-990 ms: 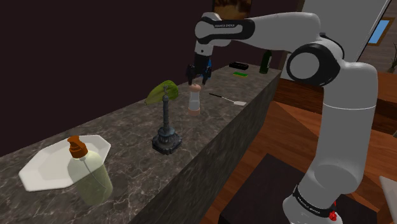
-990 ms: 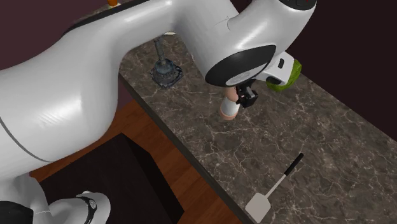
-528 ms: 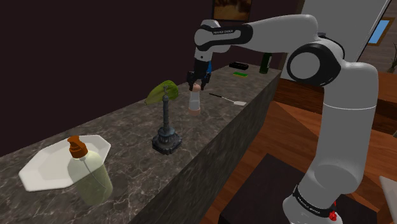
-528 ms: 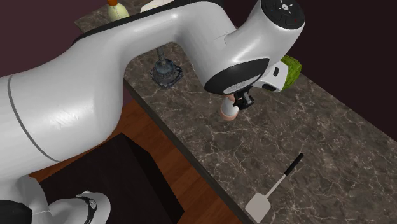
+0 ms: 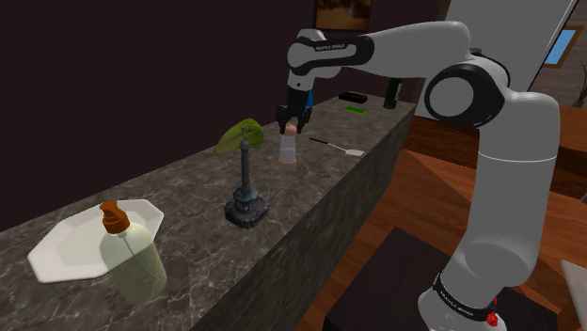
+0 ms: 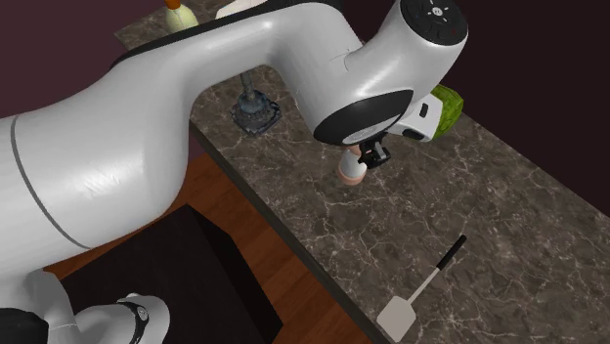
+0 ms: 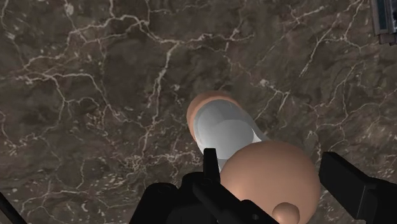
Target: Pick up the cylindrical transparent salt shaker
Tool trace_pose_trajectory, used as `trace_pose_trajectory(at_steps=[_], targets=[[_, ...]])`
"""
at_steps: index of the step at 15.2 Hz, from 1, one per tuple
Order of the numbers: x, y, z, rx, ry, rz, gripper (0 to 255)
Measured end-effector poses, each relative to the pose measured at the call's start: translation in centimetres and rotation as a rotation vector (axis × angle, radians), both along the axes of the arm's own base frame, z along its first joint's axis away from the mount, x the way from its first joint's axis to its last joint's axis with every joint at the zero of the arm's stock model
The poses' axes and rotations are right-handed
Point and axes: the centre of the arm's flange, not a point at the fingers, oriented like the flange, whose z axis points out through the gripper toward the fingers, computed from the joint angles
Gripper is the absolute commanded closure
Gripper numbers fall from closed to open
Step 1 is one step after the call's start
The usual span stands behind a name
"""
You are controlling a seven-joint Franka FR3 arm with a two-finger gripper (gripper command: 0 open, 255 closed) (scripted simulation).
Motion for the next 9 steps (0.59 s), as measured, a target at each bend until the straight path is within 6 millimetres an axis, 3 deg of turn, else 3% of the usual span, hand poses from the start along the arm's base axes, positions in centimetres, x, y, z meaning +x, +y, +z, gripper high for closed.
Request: trace_pose_trajectory(at_steps=[3, 9], targets=[[0.2, 0.0, 0.5, 0.000, 0.001, 0.000, 255], [0.1, 0.1, 3.6, 0.000, 0.001, -0.001, 255]])
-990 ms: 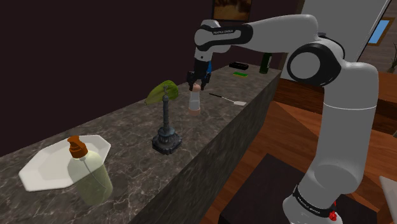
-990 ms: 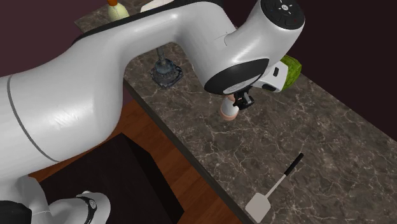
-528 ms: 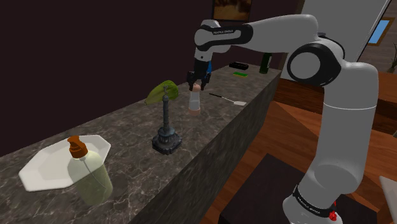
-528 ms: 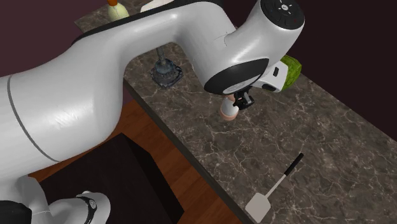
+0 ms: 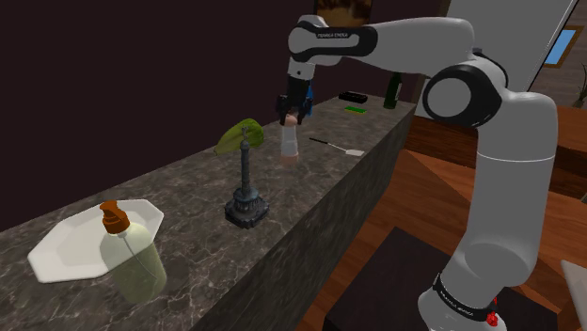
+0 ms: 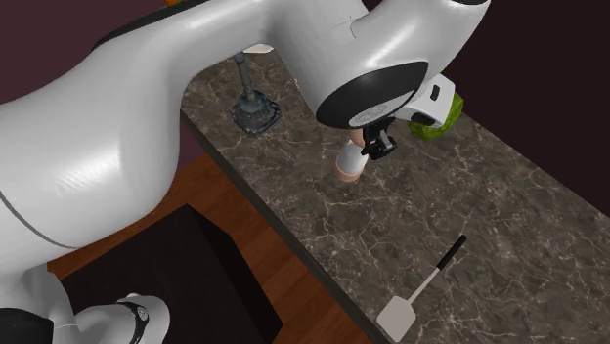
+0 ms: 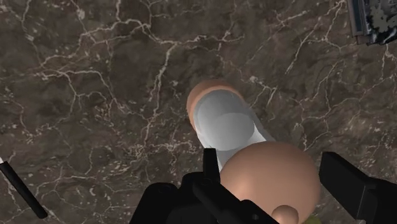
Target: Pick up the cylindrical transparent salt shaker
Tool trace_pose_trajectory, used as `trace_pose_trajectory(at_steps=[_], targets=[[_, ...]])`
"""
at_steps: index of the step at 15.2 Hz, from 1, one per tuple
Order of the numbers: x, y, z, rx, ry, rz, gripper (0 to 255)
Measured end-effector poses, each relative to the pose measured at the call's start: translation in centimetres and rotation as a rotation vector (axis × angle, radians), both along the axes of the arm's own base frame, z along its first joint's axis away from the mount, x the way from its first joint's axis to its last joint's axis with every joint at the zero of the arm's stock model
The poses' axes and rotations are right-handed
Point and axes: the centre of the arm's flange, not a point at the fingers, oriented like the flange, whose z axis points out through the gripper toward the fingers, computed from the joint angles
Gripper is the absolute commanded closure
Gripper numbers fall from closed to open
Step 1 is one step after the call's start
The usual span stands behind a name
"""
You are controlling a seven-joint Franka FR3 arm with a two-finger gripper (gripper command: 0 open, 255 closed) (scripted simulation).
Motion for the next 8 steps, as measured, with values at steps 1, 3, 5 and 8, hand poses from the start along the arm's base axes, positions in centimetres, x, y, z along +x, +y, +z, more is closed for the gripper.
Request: trace_pose_trajectory(at_steps=[1, 3, 5, 8], targets=[[0.0, 0.0, 0.5, 0.000, 0.000, 0.000, 255], [0.0, -0.1, 1.4, 0.000, 0.000, 0.000, 255], [0.0, -0.1, 2.5, 0.000, 0.000, 0.000, 255], [0.1, -0.1, 3.9, 0.000, 0.000, 0.000, 255]])
